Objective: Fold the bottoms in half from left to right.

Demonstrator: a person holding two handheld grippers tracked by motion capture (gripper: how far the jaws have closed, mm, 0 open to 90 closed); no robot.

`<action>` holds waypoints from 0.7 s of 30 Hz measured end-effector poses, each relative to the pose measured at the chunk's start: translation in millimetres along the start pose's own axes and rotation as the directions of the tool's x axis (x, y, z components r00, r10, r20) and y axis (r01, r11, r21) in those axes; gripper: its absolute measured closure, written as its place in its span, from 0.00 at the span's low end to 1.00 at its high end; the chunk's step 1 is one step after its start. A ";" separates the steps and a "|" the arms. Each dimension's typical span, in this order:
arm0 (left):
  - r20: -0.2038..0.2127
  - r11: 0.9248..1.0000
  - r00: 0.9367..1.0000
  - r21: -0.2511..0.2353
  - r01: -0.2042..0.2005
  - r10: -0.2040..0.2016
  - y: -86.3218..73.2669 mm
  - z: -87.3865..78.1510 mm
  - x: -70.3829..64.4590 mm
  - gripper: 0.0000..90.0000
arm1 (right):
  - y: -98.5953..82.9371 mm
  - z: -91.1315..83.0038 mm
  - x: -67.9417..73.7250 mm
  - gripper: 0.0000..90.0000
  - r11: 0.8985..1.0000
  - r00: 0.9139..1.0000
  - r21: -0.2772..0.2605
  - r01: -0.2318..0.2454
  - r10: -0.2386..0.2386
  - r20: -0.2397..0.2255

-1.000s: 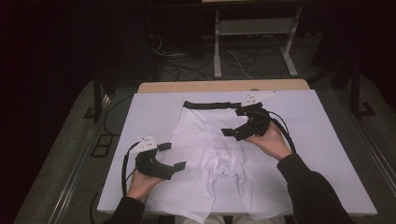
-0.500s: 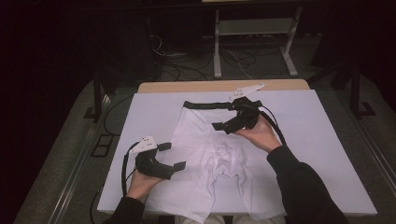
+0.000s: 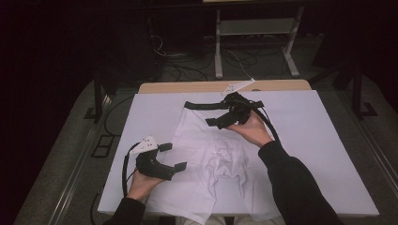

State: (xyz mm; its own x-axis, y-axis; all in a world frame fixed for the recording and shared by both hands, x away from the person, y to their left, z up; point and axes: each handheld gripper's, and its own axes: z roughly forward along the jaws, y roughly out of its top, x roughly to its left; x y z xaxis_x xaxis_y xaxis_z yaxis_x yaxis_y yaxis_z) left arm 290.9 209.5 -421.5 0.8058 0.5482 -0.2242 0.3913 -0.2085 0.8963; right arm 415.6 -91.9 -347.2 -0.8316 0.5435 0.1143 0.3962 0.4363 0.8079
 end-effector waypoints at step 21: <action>0.008 1.000 1.000 -0.003 0.001 -0.001 0.0 0.4 0.6 0.00 | 16.2 29.9 -20.1 0.00 0.999 0.999 -0.004 -0.034 0.034 0.028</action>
State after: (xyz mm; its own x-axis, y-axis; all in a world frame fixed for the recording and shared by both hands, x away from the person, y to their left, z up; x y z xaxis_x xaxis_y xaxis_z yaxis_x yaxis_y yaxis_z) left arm 291.6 209.4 -421.8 0.8088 0.5422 -0.2279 0.3905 -0.2053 0.8974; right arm 450.4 -74.2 -353.7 -0.8066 0.5776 0.1256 0.4224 0.4146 0.8061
